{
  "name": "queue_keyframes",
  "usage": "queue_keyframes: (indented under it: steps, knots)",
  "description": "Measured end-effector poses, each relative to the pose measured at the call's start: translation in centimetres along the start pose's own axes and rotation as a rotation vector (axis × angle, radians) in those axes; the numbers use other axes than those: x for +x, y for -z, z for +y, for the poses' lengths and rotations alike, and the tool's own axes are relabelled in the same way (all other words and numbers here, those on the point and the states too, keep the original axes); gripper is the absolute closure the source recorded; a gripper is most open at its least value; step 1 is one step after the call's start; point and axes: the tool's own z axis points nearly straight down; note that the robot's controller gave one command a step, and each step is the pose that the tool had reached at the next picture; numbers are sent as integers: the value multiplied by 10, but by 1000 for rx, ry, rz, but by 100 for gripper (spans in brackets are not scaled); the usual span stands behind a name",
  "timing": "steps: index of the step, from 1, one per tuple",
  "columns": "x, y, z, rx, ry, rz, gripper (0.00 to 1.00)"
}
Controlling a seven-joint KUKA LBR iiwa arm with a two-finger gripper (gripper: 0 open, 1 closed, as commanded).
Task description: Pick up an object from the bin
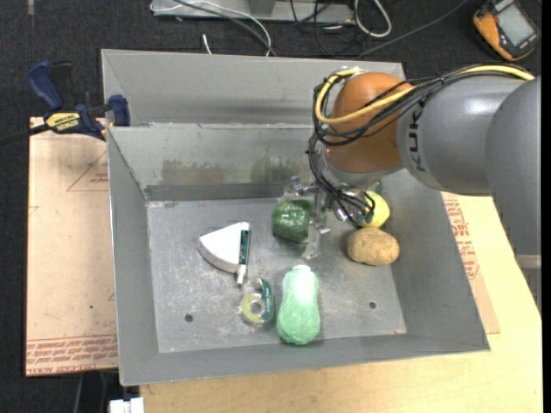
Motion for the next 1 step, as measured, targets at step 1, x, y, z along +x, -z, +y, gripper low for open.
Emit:
queue_keyframes:
  steps: [1]
  knots:
    - [13, -2, 1, 0, -185, -8, 100]
